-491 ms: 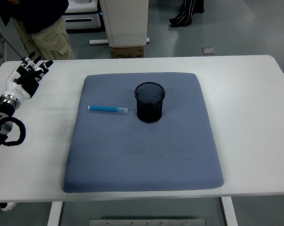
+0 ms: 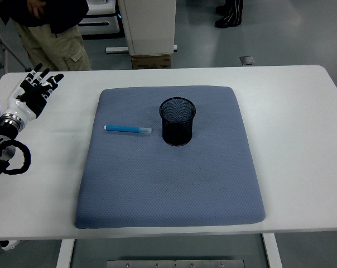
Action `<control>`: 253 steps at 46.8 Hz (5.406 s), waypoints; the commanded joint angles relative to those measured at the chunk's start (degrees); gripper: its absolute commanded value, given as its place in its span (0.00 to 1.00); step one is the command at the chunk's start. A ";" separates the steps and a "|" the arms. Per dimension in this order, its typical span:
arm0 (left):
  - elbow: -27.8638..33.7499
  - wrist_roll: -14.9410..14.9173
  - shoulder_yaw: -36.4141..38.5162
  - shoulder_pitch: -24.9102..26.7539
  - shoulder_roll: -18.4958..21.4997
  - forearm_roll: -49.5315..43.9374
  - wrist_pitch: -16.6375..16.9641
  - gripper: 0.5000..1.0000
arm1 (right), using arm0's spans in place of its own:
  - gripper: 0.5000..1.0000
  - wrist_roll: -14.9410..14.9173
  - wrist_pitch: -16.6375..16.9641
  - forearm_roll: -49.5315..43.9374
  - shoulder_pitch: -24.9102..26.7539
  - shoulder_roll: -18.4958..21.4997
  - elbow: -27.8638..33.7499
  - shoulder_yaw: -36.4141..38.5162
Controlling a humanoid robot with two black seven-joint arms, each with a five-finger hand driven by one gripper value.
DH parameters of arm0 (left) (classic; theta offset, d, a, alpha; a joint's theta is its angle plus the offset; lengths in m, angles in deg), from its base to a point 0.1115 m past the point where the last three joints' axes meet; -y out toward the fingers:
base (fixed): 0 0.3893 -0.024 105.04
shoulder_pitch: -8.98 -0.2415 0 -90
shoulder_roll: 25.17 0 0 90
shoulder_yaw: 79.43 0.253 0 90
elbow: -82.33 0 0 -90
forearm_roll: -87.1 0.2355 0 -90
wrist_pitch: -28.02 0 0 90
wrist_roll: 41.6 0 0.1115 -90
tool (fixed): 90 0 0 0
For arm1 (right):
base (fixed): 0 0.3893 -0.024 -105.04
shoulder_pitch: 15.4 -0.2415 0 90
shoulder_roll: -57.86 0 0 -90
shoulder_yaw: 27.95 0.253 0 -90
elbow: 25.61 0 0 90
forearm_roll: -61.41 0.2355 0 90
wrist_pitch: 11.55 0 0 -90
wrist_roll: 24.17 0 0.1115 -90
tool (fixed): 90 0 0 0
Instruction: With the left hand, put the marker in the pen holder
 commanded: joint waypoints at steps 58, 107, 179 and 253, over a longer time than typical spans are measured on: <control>3.66 -0.26 28.78 21.78 -0.34 29.57 -0.14 1.00 | 1.00 0.00 0.00 -0.01 0.00 0.00 0.00 0.00; 6.38 1.59 45.83 30.31 -3.77 49.97 -2.25 1.00 | 1.00 -0.09 0.00 -0.01 0.00 0.00 0.00 0.00; -0.21 2.38 55.24 31.27 -14.32 62.46 -5.15 1.00 | 1.00 0.00 0.00 -0.01 0.00 0.00 0.00 0.00; -1.44 1.68 59.02 31.80 -15.28 62.55 -4.98 0.21 | 1.00 0.00 0.00 -0.01 0.00 0.00 0.00 0.00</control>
